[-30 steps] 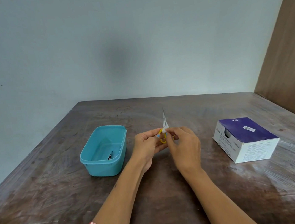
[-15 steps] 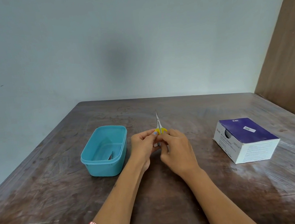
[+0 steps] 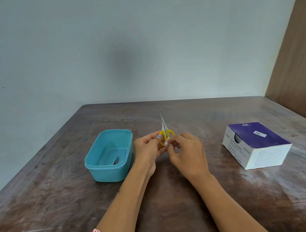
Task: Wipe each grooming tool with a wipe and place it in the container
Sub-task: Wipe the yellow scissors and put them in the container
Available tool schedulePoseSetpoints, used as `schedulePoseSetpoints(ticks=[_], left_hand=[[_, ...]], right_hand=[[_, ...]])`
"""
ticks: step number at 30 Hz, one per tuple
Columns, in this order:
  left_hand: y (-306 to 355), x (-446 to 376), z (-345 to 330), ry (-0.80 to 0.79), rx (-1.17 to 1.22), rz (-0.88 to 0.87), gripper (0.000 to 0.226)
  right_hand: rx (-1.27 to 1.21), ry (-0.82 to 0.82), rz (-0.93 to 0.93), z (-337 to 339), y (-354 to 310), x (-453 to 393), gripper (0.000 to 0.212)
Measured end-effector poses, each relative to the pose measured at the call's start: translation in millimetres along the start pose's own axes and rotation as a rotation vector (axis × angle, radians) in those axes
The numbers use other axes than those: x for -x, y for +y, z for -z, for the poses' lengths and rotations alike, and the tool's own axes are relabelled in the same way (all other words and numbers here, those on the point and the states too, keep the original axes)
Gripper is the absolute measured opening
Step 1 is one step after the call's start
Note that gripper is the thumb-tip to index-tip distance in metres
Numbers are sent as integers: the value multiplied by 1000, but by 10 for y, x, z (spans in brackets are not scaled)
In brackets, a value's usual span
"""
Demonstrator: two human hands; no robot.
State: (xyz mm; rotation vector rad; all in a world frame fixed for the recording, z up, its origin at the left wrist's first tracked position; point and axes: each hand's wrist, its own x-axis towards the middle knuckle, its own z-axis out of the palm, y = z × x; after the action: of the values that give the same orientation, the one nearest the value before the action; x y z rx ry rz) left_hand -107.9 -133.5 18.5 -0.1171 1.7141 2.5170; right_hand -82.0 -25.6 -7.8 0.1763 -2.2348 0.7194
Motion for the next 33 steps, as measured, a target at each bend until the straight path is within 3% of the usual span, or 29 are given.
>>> schedulePoseSetpoints(ticks=[6,11,16,19,25,33], left_hand=[[-26,38,-48,-71,-37,31,19],[-38,-10,-25,2,13,-42,20],[-24,-9,-34,-16,134,-56,22],[-50,0,-54,-32,109,-51,23],[-97,29,-102,-72,56,-23,25],[-105,112,-175,-345,130,47,28]], right_hand=[[5,91,-14,11,50,-21,11],[-9,31,-16,10,-17,-4,5],[-225,313,-329,58,26,-57,15],[-389,267,-467,66,30,-76,17],[-402,163,-386,29,-6,-58,16],[-289,146,-183,26,-43,-46,15]])
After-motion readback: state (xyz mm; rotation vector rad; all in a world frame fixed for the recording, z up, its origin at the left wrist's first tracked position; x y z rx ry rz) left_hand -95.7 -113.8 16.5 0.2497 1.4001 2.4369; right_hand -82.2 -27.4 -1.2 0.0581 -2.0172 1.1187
